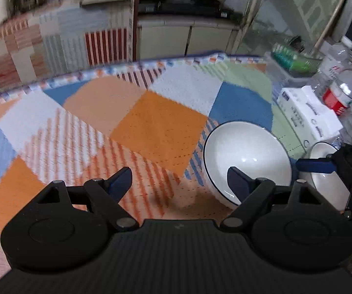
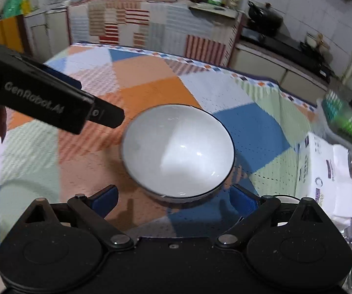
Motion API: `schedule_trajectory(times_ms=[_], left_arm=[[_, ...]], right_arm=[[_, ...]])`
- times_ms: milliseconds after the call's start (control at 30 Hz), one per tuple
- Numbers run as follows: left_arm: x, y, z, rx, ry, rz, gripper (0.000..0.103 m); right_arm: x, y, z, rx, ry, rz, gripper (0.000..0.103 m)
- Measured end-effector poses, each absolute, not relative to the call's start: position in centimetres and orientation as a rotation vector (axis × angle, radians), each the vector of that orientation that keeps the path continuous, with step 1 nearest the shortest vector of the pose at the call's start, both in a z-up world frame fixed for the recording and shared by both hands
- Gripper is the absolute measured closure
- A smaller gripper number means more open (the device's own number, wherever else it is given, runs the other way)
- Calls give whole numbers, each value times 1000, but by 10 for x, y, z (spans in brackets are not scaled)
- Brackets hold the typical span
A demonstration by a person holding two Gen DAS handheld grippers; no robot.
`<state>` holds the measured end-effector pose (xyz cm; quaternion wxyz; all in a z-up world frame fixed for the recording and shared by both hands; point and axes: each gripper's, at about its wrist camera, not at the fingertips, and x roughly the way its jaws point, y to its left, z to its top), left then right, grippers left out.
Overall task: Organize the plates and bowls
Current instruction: 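Move the right gripper toward a white ribbed bowl, then close the right gripper on the white bowl rim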
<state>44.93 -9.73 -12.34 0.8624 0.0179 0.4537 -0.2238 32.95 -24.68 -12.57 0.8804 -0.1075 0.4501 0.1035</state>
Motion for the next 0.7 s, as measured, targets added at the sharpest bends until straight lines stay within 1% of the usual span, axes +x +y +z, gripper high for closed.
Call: schedule_trajectory(times_ms=[33,100,200,233,267,300,333,367,533,600,700], left_arm=[[453,-98,-129,35,977,-468,24],[459,-99,-139,18,997,-475,26],[459,-107,-147,58,986,-508,36],[458,-110,-149,61,983,-522,44],[459,-112,-151,52,987,-532,51],[460,-113,-152,30,993,-546,64],[461,-112,-153,-15,1007,-565,84],[461,-112,-151,-61,1026,-582,88],[449,-119,-139,54,1052,-548,90],[444,-111,-132,44,1071,-544,90],[434,-95,-119,18,1083,-537,90]], right_arm=[[332,-248,-126,-212,933,196,4],[337,-248,-128,-194,911,199,3],[343,-249,-134,-164,907,195,1],[341,-248,-135,-165,906,194,0],[342,-247,-137,-175,905,194,0],[343,-246,-137,-186,903,195,0],[343,-246,-138,-190,901,196,0],[343,-246,-138,-188,897,198,1],[339,-240,-133,-158,914,191,2],[333,-235,-129,-164,902,212,2],[323,-233,-121,-94,901,227,2]])
